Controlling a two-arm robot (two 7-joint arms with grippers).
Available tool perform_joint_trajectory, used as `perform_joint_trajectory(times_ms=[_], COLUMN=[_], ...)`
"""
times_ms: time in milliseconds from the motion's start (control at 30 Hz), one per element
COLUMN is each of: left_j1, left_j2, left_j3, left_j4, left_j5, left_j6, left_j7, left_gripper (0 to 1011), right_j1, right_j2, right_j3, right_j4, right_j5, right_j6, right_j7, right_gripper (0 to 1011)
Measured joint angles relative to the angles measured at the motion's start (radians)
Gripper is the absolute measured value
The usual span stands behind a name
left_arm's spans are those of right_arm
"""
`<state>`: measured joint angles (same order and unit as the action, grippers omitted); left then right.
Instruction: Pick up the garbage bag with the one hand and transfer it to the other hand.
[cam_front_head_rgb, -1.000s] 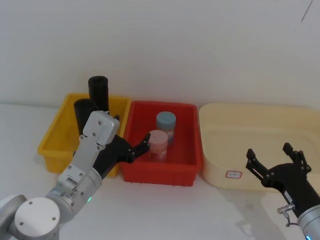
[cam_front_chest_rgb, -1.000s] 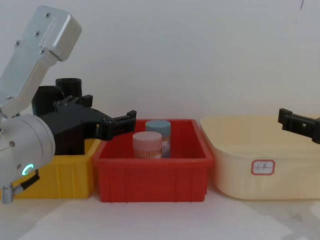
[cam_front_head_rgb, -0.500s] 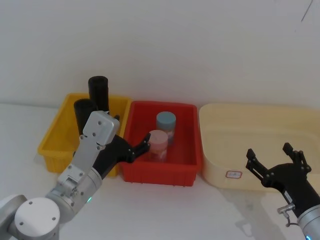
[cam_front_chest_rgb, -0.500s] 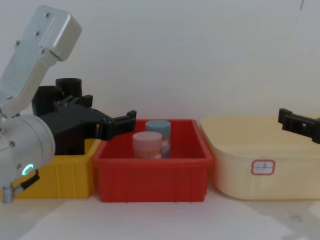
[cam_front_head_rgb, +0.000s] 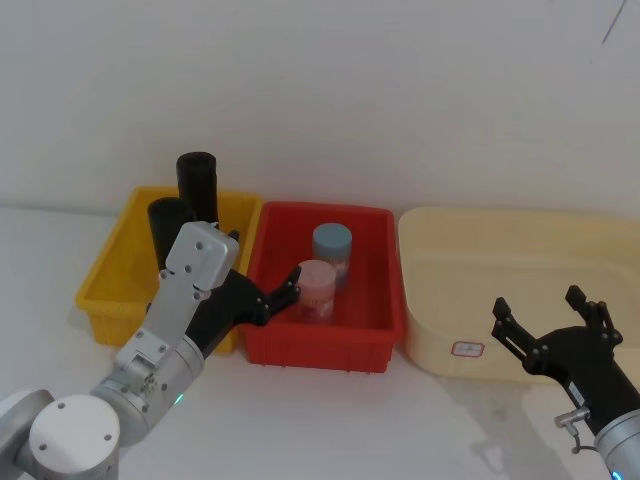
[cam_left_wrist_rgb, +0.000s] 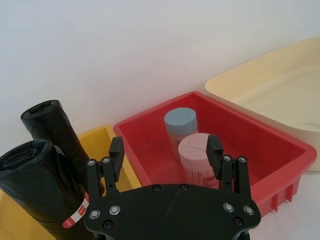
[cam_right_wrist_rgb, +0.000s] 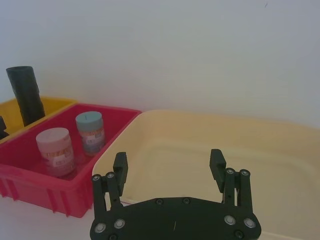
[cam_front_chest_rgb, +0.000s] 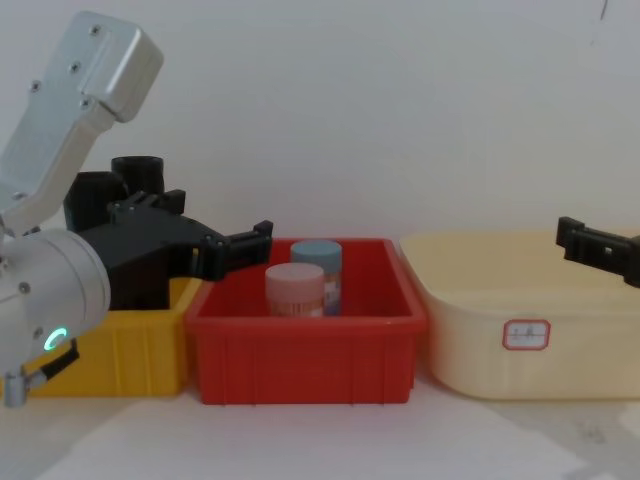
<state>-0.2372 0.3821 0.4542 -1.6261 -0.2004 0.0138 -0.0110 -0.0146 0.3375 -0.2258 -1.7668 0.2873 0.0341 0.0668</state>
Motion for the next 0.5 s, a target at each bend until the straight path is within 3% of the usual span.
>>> perform_joint_trajectory(times_ms=[500], left_j1=[0.0], left_j2=[0.0], left_j3=[0.0], left_j4=[0.0], left_j5=[0.0], left_j6=[0.0], left_j7=[0.0], left_gripper=[1001], right_j1=[0.0], right_j2=[0.0], right_j3=[0.0], right_j4=[0.0], right_j5=[0.0], right_j6=[0.0], right_j7=[0.0], right_gripper=[1004])
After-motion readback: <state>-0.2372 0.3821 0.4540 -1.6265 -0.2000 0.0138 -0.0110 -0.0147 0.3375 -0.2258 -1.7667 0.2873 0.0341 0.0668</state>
